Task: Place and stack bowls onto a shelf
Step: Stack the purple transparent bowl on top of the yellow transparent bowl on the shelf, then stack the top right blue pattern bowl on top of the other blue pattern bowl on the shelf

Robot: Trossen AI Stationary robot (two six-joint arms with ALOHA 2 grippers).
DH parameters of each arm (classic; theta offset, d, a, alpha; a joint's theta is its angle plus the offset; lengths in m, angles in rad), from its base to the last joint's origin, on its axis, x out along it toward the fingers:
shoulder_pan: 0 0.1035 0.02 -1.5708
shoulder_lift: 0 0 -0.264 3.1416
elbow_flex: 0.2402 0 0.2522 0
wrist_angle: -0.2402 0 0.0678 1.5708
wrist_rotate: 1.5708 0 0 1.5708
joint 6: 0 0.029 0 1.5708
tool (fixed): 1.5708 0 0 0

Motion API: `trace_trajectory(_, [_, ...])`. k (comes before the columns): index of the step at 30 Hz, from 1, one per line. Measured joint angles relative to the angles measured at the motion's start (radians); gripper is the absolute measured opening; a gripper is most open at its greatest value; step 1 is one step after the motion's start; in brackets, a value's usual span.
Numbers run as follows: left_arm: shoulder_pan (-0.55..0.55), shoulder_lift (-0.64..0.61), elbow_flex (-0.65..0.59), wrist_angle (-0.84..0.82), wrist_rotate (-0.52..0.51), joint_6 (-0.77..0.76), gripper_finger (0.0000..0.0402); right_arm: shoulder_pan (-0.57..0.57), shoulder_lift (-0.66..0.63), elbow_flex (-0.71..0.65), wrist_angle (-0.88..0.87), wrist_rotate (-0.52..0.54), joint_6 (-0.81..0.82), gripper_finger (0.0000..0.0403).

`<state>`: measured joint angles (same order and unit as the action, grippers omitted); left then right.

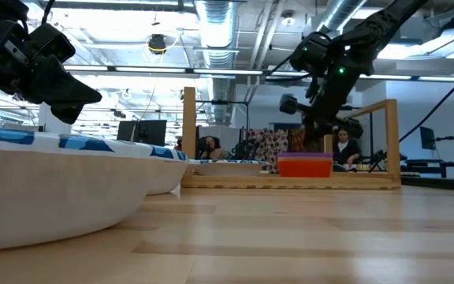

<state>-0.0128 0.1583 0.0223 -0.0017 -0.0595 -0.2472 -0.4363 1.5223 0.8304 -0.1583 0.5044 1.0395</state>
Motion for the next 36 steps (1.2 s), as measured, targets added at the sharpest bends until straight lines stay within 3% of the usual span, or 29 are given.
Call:
trace_trajectory(5, [0.0, 0.0, 0.0, 0.0, 0.001, 0.0, 0.0, 0.005, 0.0, 0.012, 0.149, -0.052, -0.112, 0.0017])
trace_trajectory(11, [0.0, 0.0, 0.0, 0.0, 0.0, 0.0, 0.0, 0.016, 0.0, 0.039, 0.226, -0.224, -0.271, 0.0017])
trace_trajectory(19, [0.0, 0.0, 0.0, 0.0, 0.001, 0.0, 0.0, 0.174, -0.009, 0.099, 0.241, -0.42, -0.358, 0.0031])
trace_trajectory(27, [0.0, 0.0, 0.0, 0.0, 0.0, 0.0, 0.0, 0.47, -0.049, 0.117, 0.222, -0.431, -0.261, 0.0019])
trace_trajectory(33, [0.0, 0.0, 0.0, 0.0, 0.0, 0.0, 0.0, 0.67, -0.045, 0.116, 0.313, -0.418, -0.053, 0.0074])
trace_trajectory(36, [0.0, 0.0, 0.0, 0.0, 0.0, 0.0, 0.0, 0.733, -0.035, 0.116, 0.38, -0.339, 0.013, 0.0089])
